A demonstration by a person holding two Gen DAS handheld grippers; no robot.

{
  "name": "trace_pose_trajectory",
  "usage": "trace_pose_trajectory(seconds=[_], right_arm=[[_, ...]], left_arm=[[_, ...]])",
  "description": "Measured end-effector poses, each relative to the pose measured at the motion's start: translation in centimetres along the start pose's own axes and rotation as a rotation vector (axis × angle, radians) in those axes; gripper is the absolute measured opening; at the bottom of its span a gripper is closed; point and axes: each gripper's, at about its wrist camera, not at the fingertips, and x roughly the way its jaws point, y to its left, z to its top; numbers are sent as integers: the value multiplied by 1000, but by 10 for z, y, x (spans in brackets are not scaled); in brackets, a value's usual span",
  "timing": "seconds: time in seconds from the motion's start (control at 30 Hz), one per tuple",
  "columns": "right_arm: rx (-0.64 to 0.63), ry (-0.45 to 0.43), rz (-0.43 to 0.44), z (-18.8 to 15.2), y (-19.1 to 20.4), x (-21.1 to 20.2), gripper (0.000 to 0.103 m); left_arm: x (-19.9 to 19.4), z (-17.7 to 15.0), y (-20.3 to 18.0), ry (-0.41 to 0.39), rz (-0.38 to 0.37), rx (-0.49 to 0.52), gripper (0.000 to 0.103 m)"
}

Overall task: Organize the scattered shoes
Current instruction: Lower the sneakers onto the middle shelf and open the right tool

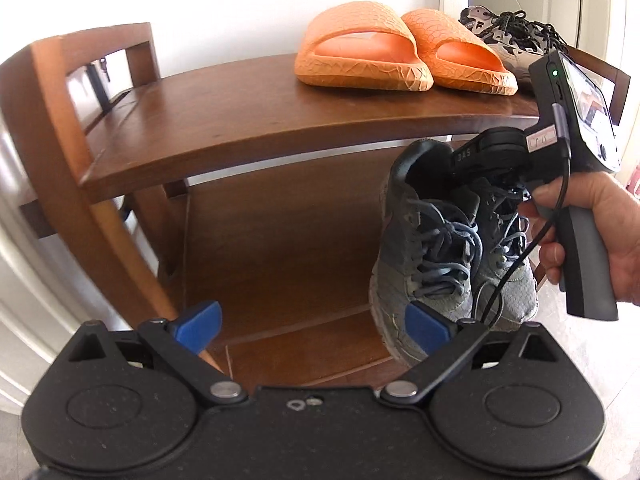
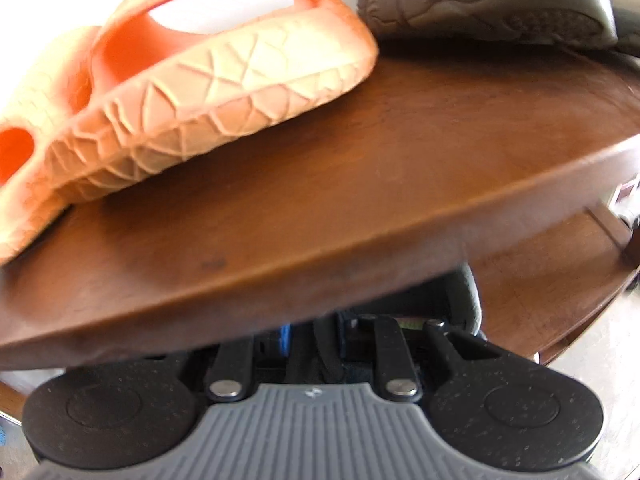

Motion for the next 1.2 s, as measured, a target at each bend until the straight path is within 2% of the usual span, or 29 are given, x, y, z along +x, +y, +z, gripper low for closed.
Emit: trace_pose_trajectory(seconds=[0.17,0.4,1.0,1.1,1.17,1.2], right_arm=[[9,-20,-10,-2,1,14,24],[-42,-66,-28,-12,12,23,30],[-137,-189,22,-43,17,0,45],[-161,-198,22,-44,18,7,50],[-164,-200,26,-41,17,15,60],[-167,-194,30,-39,16,18,60]], left_arm=[[9,0,-1,5,-17,15,99],[18,-6,-5,30,-34,34,99],[23,-8,-22,46,-49,69,99],[23,-9,-25,47,-53,78,99],[22,-9,-26,44,-56,85,99],[22,-10,-27,43,-57,87,99]])
